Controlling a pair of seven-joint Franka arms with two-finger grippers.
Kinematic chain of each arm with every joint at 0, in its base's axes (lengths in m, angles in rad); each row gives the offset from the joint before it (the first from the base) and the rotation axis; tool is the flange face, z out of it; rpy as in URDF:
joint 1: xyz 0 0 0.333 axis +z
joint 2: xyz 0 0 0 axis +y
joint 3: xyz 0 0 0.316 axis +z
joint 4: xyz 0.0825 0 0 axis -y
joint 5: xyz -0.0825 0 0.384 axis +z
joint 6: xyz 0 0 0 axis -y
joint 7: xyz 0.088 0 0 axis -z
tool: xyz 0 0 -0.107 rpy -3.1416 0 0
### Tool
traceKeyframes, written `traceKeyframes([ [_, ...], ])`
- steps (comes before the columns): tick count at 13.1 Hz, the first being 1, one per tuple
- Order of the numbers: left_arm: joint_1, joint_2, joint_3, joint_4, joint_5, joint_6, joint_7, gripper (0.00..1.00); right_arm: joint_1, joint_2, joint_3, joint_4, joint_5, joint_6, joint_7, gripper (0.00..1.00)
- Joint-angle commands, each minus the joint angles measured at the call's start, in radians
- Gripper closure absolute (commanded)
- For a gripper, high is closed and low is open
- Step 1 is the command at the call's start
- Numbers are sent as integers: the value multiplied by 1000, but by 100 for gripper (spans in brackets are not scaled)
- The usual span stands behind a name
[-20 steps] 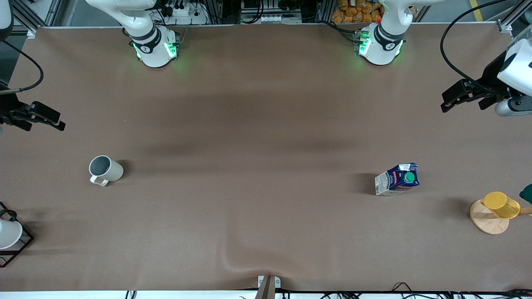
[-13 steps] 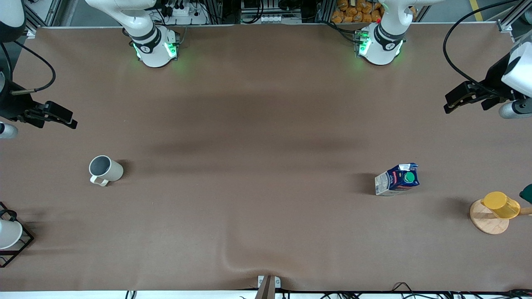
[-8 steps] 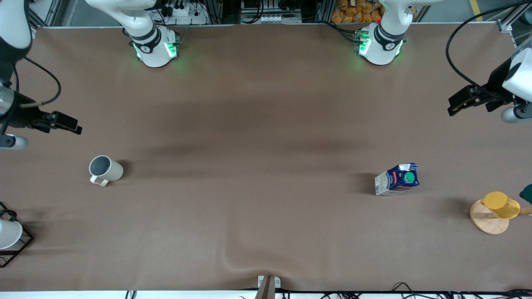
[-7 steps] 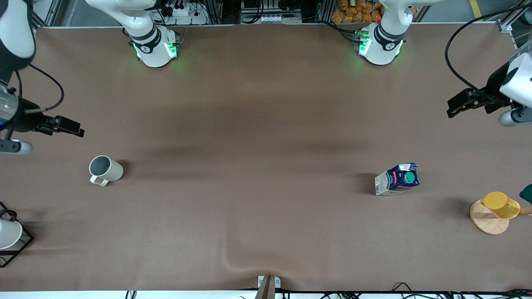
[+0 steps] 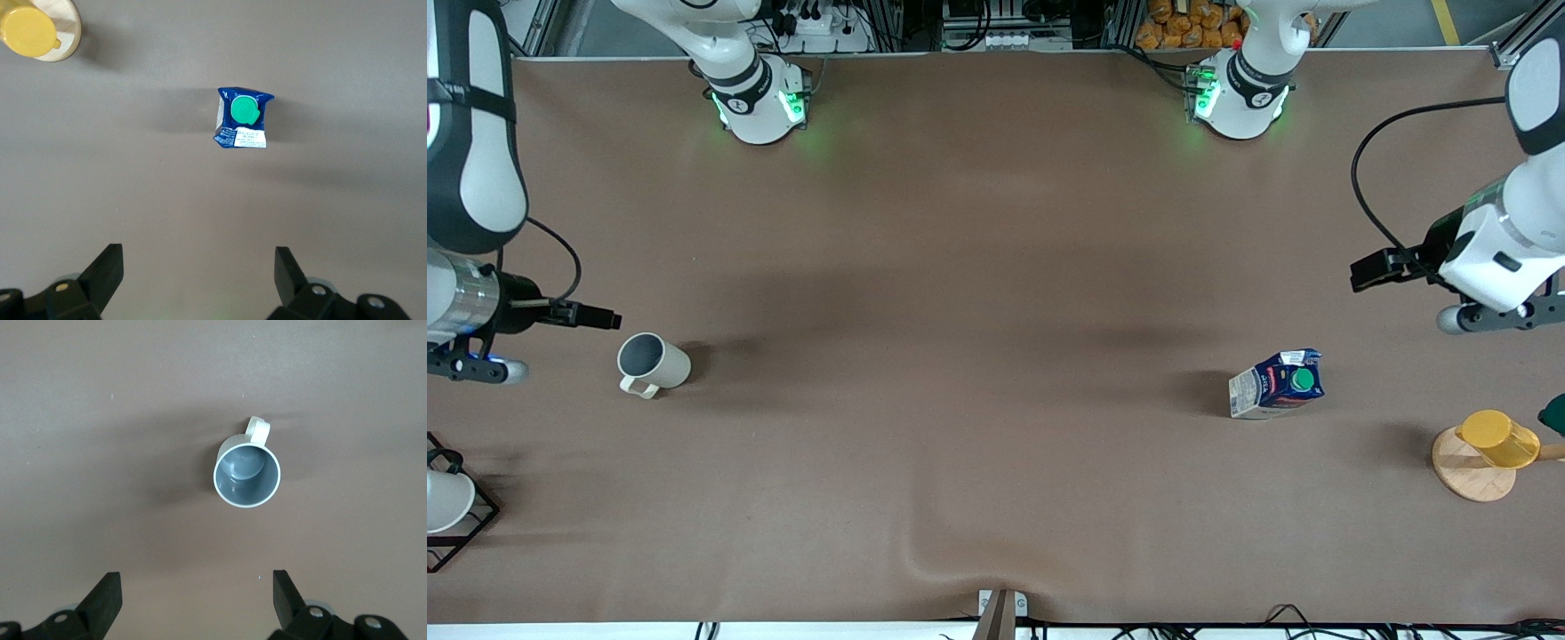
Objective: Place milk next to cup
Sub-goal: 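Move the right gripper to the mug while the left gripper nears the carton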
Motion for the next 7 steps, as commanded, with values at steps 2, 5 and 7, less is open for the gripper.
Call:
traceKeyframes([
  [2, -12, 7, -9, -19, 10, 51, 4, 0, -17, 65, 10, 13, -13, 61, -1, 0],
  [5, -12, 32, -12, -25, 10, 91, 2, 0, -10, 110, 10, 8, -15, 117, -10, 0],
  [7, -16, 47, -14, -42, 10, 108, 2, 0, -27, 148, 10, 6, -16, 172, -80, 0],
])
